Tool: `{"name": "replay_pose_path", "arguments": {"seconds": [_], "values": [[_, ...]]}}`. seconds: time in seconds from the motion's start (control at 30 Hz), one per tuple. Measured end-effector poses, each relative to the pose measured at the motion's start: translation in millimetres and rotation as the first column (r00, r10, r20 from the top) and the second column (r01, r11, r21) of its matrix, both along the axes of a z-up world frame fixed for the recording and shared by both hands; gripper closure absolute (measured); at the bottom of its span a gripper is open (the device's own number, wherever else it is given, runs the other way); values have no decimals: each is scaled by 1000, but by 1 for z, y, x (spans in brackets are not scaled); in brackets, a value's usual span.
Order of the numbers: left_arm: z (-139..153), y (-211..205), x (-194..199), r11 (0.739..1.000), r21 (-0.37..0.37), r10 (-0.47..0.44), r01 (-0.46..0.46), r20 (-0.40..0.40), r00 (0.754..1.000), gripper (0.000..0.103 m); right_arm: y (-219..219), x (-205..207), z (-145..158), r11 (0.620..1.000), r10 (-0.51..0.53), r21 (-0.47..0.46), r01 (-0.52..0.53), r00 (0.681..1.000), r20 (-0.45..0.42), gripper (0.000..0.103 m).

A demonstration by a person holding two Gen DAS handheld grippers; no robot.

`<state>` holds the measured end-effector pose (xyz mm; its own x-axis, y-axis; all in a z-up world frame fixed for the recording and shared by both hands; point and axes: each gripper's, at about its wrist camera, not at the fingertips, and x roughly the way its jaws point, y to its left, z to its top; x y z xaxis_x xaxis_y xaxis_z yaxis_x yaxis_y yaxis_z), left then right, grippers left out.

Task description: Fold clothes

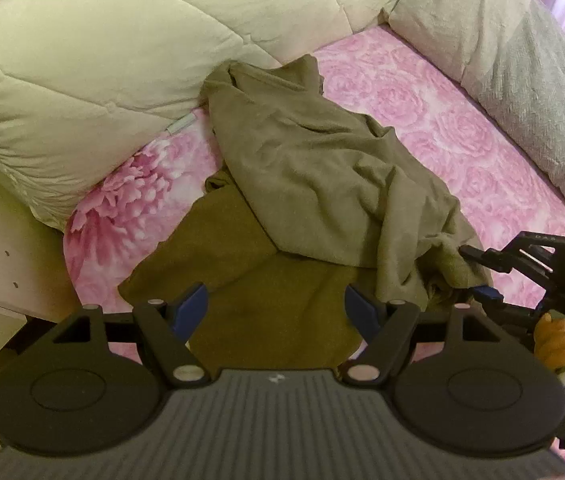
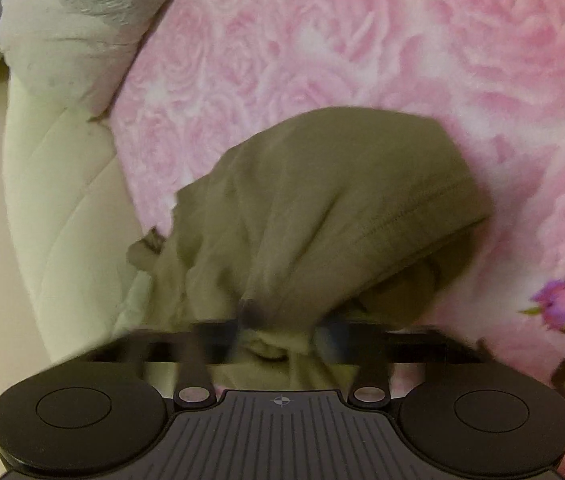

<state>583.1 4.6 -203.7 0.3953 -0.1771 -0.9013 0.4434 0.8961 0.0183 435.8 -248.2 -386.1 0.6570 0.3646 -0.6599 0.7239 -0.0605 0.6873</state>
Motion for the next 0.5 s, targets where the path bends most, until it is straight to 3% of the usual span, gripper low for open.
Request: {"name": "replay_pose_path", "arguments": {"seconds": [0.1, 0.2, 0.37, 0.5], "values": [[11, -1, -5, 1000, -12, -14, 14, 22, 1000, 30, -6, -11, 26, 998, 2, -65, 5, 995, 101, 92], [25, -2, -13, 999, -29, -36, 38, 49, 998, 30, -20, -31, 72, 991, -6, -128, 37, 973, 231, 95], [52, -7, -36, 993, -70, -87, 94, 92, 992, 30, -41, -64, 156, 964, 22, -252, 83, 920, 391, 97], [74, -10, -64, 983, -104, -137, 150, 124, 983, 30, -46, -104, 217, 947, 20, -285, 147, 861, 508, 97]]}}
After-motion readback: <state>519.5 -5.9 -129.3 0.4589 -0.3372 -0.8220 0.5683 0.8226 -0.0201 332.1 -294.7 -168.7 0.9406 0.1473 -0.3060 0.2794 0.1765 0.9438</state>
